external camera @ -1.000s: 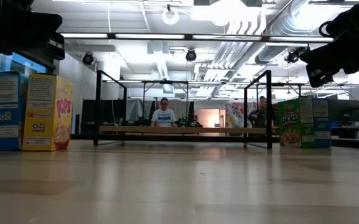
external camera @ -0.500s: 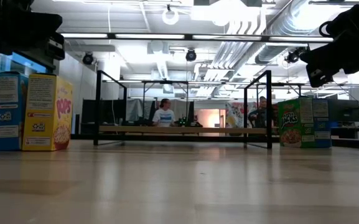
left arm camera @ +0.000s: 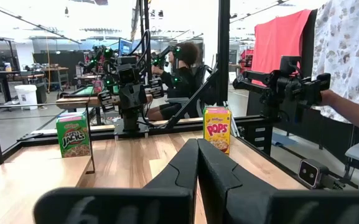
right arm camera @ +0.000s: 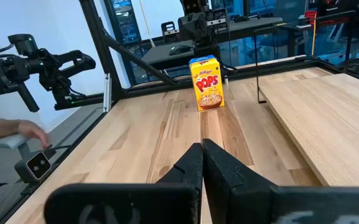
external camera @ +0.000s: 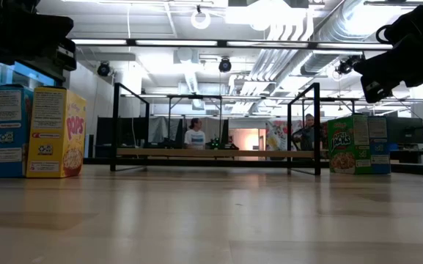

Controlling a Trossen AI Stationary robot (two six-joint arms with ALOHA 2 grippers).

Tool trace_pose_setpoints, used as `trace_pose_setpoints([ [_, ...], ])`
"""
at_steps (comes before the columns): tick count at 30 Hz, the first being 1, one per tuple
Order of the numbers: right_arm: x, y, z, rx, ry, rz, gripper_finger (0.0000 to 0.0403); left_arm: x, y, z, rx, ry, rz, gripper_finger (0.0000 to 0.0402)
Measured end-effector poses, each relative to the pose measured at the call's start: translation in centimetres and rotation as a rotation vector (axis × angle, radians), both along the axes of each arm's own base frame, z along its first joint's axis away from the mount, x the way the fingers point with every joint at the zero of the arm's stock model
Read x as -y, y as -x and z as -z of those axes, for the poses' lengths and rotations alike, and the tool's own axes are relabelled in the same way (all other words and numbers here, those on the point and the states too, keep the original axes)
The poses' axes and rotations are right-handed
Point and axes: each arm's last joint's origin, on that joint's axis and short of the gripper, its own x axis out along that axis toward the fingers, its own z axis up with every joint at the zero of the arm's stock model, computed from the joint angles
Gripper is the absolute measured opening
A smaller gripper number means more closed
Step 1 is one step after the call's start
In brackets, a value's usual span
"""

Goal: Stack cereal on shelf

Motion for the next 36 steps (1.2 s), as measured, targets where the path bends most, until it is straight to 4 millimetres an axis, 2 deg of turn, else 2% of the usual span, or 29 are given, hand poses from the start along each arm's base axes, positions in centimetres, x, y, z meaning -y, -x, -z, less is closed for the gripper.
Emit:
trace_pose_setpoints([
  [8, 0.2, 0.0, 0.0, 0.011, 0.165, 0.069, 0.0000, 0.0, 0.0, 0.0, 0.000, 0.000, 0.000, 0.0000],
  [21, 0.2, 0.0, -0.2, 0.029, 0.136, 0.078, 0.0000, 0.0, 0.0, 0.0, 0.000, 0.000, 0.000, 0.0000],
  [26, 0.3, 0.1, -1.9, 0.195, -0.094, 0.109, 0.0000, 0.0, 0.0, 0.0, 0.000, 0.000, 0.000, 0.0000],
  [32, 0.6, 1.0, -5.2, 0.553, -0.116, 0.184, 0.0000, 0.0, 0.0, 0.0, 0.000, 0.000, 0.000, 0.0000],
  [34, 0.8, 1.2, -5.9, 0.629, -0.131, 0.242, 0.0000, 0.0, 0.0, 0.0, 0.000, 0.000, 0.000, 0.0000],
  [36, 0.9, 1.0, -6.5, 0.634, -0.093, 0.307, 0.0000, 0.0, 0.0, 0.0, 0.000, 0.000, 0.000, 0.0000],
])
